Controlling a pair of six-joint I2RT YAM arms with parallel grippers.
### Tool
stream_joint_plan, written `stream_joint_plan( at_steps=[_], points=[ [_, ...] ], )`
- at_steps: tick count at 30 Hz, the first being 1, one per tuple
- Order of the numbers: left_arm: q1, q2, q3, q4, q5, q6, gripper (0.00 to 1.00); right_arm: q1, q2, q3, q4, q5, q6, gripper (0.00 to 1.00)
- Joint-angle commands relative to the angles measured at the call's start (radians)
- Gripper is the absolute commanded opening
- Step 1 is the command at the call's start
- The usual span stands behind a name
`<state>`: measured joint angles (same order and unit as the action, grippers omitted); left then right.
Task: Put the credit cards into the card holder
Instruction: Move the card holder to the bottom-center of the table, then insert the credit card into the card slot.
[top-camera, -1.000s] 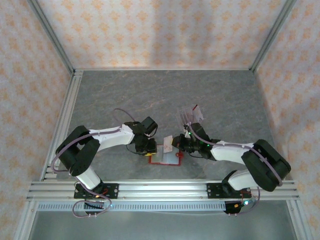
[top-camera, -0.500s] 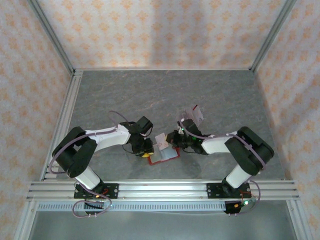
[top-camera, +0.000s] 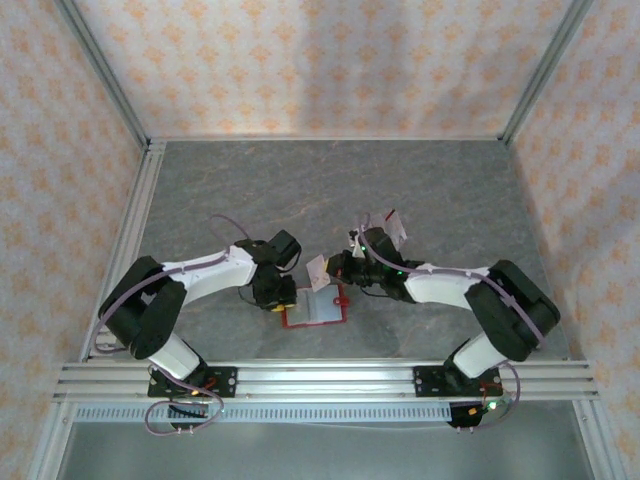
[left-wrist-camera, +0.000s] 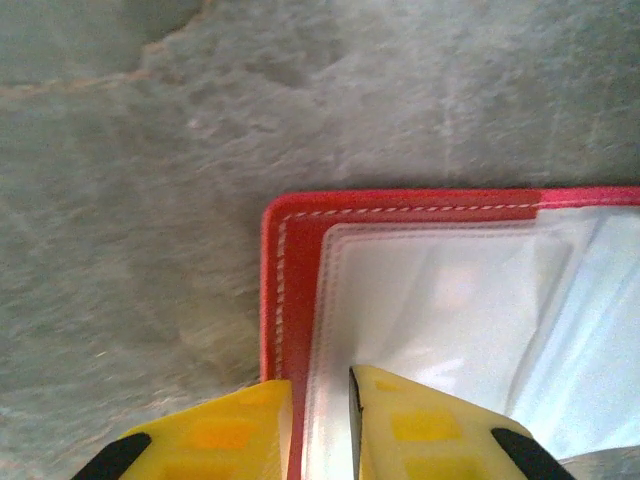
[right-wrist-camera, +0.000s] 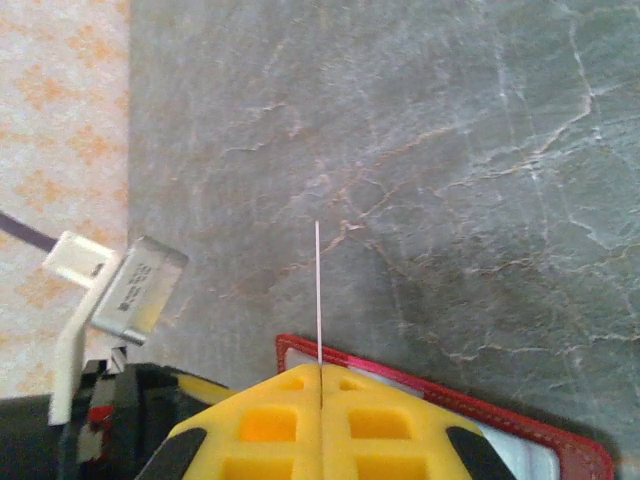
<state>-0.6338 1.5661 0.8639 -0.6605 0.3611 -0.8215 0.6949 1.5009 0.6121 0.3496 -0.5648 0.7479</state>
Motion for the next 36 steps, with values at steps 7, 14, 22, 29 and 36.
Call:
stream_joint_plan(
  at_steps=[7,14,22,29,36],
  points=[
    [-0.022,-0.045,0.032,-0.075,-0.082,0.067,0.26,0.022,-0.065,-0.076,-0.014,-0.02,-0.013,0.0],
    [-0.028,0.005,0.038,-0.061,-0.106,0.066,0.26,0.048,-0.04,-0.117,0.075,0.007,0.02,0.0],
    [-0.033,0.051,0.0,-0.018,-0.112,0.053,0.25,0.079,0.03,-0.156,0.214,0.034,0.06,0.0],
    [-0.034,0.064,-0.031,-0.019,-0.121,0.05,0.24,0.095,0.042,-0.186,0.268,0.043,0.081,0.0],
    [-0.037,0.075,-0.043,-0.008,-0.121,0.044,0.24,0.095,0.025,-0.19,0.269,0.041,0.094,0.0]
  ],
)
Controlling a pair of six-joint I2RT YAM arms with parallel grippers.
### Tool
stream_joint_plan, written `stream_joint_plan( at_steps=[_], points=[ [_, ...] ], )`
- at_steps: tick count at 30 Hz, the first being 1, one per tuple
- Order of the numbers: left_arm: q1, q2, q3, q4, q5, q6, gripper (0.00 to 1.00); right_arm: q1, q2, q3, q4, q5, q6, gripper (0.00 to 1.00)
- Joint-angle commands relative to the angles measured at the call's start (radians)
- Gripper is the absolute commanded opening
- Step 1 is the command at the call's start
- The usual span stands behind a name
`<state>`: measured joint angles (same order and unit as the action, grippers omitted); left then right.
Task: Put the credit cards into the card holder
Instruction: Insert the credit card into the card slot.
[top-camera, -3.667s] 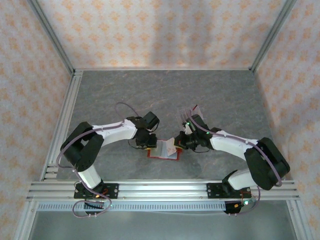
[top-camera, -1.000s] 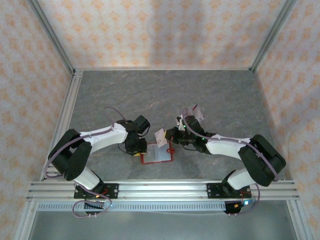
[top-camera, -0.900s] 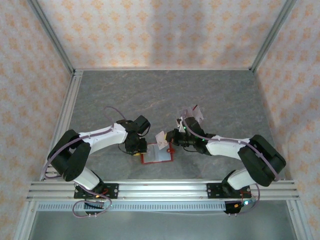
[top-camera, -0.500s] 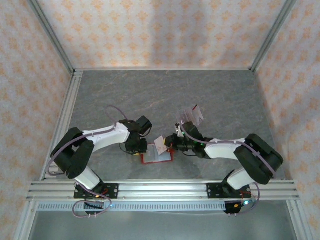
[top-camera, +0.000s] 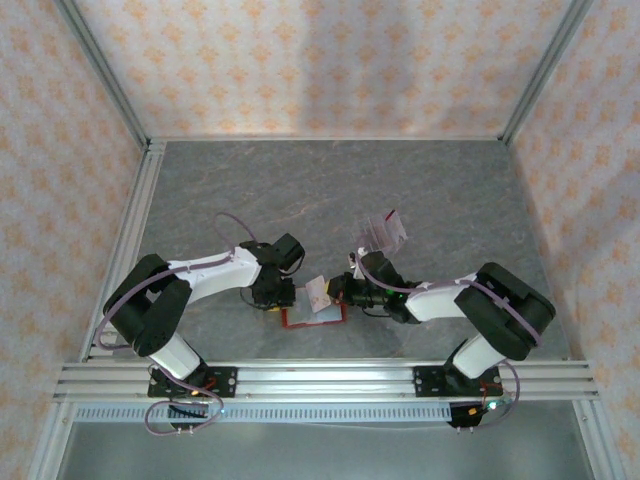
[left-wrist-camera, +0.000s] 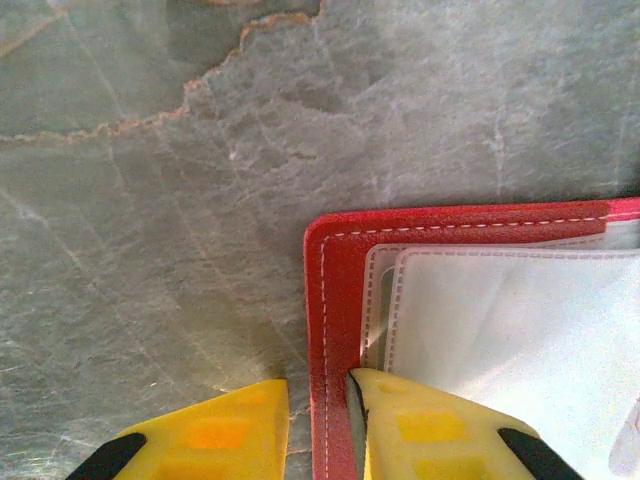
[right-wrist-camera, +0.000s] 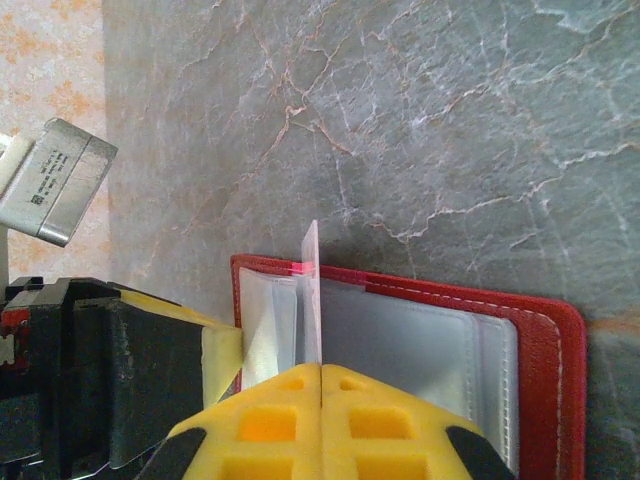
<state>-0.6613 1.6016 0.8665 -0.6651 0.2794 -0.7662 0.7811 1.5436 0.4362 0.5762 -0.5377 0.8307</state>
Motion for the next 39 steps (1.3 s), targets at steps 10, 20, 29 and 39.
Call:
stream_joint_plan(
  at_steps=[10,20,29,39],
  points=[
    [-0.011,0.035,-0.053,-0.004,-0.039,-0.016,0.24,0.009,-0.069,-0.052,0.037,0.032,0.043,0.0],
    [-0.01,0.022,-0.069,0.007,-0.038,-0.022,0.23,0.008,-0.122,-0.057,-0.039,-0.001,0.025,0.0],
    [-0.01,0.017,-0.074,0.009,-0.04,-0.024,0.23,0.009,-0.109,-0.033,-0.107,-0.042,-0.017,0.0],
    [-0.01,0.009,-0.083,0.012,-0.041,-0.027,0.23,0.011,-0.081,-0.016,-0.08,-0.105,-0.015,0.0]
  ],
)
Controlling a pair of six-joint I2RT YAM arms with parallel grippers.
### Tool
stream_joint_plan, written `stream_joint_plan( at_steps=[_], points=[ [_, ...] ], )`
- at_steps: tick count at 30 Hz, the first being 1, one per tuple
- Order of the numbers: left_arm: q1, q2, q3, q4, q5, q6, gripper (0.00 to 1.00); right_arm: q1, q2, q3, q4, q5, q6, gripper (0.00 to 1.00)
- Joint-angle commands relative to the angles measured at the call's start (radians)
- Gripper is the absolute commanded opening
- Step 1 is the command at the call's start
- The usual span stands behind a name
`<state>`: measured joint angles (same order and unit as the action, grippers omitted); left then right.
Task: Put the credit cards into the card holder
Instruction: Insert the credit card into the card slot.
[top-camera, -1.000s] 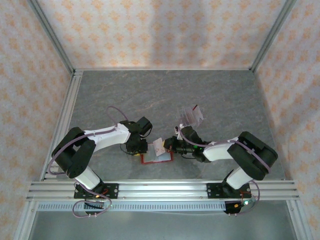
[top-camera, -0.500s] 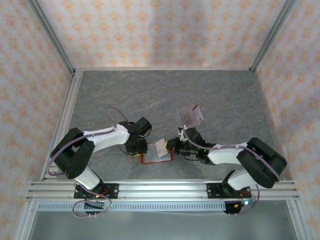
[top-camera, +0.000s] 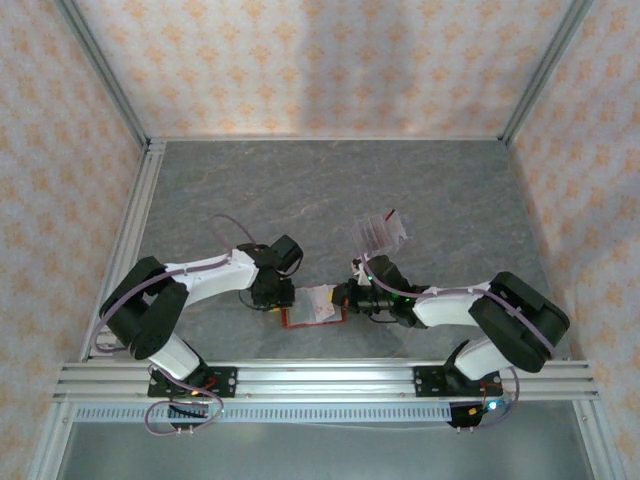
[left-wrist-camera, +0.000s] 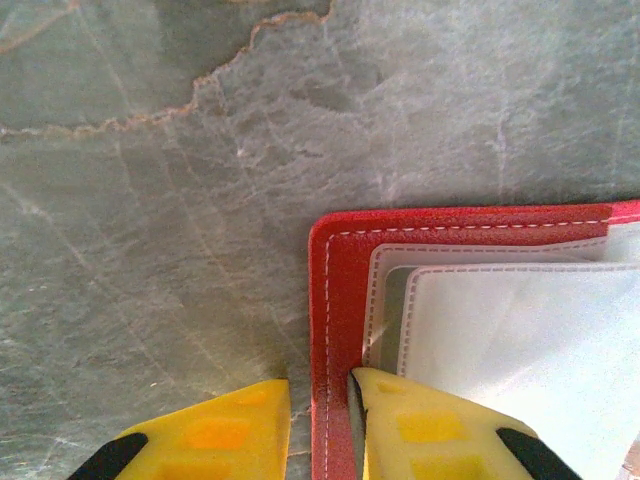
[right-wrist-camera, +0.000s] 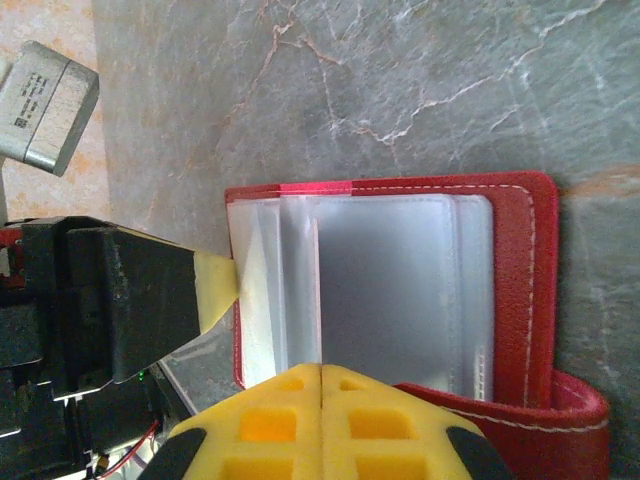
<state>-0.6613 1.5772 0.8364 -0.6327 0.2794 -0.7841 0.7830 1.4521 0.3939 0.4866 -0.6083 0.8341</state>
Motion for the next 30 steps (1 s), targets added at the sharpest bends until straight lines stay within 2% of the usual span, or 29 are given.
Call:
stream_joint_plan(
  at_steps=[1,18,30],
  points=[
    [-0.011,0.031,-0.054,-0.021,-0.042,-0.009,0.23,0.008,0.01,0.028,0.012,-0.034,-0.015,0.0],
    [-0.011,0.034,-0.055,-0.016,-0.041,-0.01,0.23,0.008,-0.053,0.029,-0.061,-0.032,-0.035,0.0],
    [-0.01,0.023,-0.067,-0.015,-0.042,-0.013,0.23,0.02,0.009,0.069,-0.072,-0.042,-0.059,0.0]
  ],
)
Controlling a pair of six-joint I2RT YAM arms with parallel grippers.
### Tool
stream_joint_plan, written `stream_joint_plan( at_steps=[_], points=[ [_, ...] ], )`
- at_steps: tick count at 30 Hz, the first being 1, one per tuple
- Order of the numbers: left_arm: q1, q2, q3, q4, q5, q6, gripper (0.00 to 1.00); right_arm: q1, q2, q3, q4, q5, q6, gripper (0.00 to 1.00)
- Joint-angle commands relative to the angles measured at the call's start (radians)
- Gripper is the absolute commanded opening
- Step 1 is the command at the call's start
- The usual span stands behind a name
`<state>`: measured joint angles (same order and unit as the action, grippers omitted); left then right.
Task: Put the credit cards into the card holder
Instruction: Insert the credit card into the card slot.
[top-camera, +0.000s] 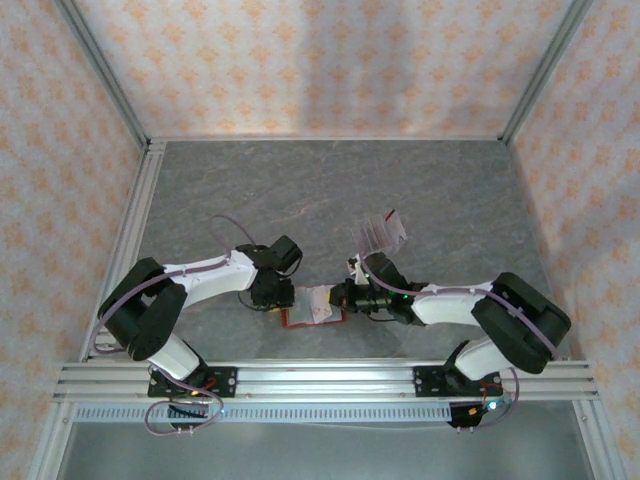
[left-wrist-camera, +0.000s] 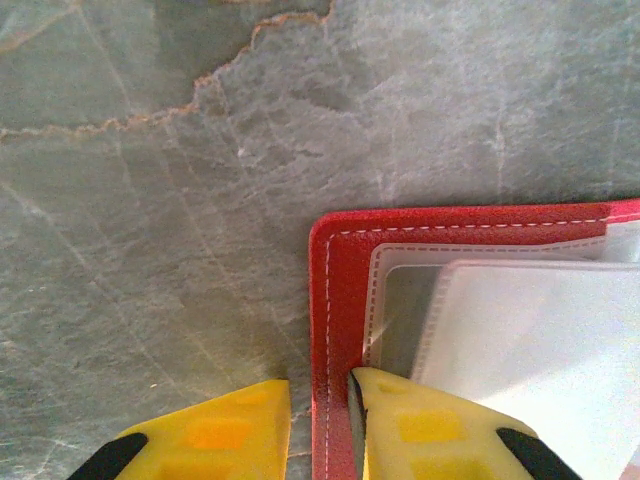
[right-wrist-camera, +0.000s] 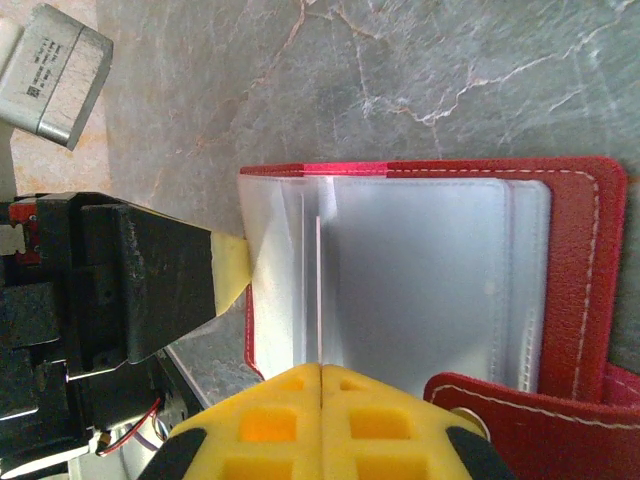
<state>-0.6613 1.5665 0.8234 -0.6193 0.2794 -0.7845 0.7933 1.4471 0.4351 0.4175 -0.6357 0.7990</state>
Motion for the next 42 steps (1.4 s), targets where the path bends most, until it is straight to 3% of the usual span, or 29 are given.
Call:
stream_joint_plan(
  at_steps=[1,16,27,32,42],
  points=[
    [-0.011,0.033,-0.056,-0.03,-0.041,-0.014,0.23,0.012,0.015,0.029,-0.003,-0.016,-0.024,0.01],
    [-0.011,0.015,-0.07,-0.024,-0.043,-0.022,0.23,0.014,0.035,0.03,0.012,-0.033,-0.016,0.15],
    [-0.012,0.006,-0.077,-0.025,-0.044,-0.027,0.23,0.014,0.077,0.064,0.001,-0.037,-0.029,0.12],
    [-0.011,0.005,-0.074,-0.033,-0.047,-0.023,0.23,0.014,0.064,0.062,-0.006,-0.038,-0.027,0.0],
    [-0.011,-0.031,-0.039,-0.09,-0.048,0.005,0.24,0.014,0.012,0.04,-0.004,-0.048,-0.022,0.0]
  ],
)
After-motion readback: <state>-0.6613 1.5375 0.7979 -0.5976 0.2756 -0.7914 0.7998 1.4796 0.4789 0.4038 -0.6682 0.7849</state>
